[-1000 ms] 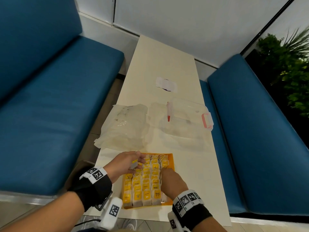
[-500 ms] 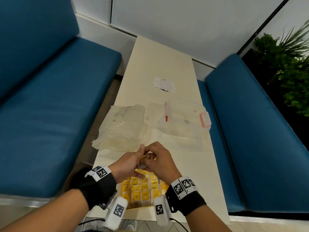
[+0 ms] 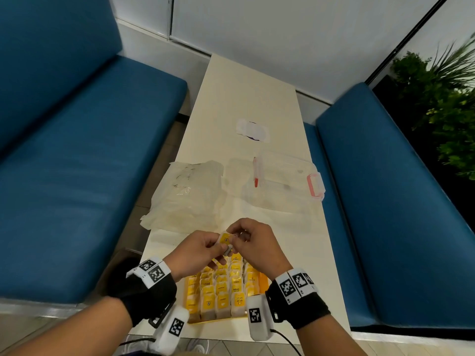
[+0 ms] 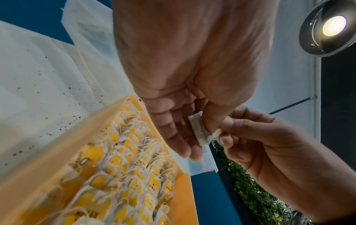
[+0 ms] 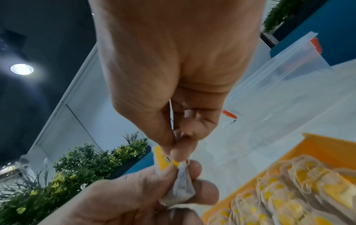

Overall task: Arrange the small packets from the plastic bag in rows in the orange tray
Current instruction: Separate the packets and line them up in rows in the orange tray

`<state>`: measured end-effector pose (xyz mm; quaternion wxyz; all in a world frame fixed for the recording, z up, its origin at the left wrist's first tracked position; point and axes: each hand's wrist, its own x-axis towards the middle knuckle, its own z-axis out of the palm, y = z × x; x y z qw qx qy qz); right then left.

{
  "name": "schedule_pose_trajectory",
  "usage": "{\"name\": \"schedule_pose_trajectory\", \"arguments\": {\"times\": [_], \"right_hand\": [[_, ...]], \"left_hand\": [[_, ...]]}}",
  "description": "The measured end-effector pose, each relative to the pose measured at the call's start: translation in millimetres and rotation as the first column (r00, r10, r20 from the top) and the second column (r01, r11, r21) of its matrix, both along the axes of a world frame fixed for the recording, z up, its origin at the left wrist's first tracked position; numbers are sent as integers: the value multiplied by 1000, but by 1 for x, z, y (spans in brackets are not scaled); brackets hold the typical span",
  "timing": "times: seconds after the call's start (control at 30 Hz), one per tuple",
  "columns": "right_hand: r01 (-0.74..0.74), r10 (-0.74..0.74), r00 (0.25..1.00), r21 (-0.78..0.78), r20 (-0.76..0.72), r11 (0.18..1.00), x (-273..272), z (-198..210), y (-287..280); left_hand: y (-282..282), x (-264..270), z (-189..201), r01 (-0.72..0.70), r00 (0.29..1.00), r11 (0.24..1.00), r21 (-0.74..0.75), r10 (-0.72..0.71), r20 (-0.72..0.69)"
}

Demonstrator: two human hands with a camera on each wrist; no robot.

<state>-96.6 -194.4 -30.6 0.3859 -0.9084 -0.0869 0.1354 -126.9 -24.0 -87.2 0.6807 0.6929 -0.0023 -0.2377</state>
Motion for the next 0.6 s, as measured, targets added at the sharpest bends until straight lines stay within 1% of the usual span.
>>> {"name": "schedule_pose_trajectory", "arguments": {"times": [0.1,0.13,0.2,0.3,0.37,0.47,0.6], "right_hand": [[-26,29,999,-72,31,997,3,11,-9],[-28,30,999,-106,21,994,3,14,-16],[-70,65,998,-220,-26,973,3,18,-30],[-195,156,980,-422,-125,885,-8,16,-47],[-271,181,957,-486,-226,831,-17,9,-54],[-369,186,912,-535,-365,760,-30,-4,-57],[-499,212,847,-590,-488,635,-41,-15,-48]], "left_hand": [[3,1,0,1,999,996,91,-4,38],[6,2,-1,-26,999,992,126,20,47],[15,2,-5,-101,994,975,196,89,71],[29,-2,-13,-171,982,914,368,128,139],[35,-7,-19,-161,984,878,451,110,138],[37,-17,-27,-101,994,868,486,65,91],[35,-24,-36,-63,997,847,527,30,70]]}}
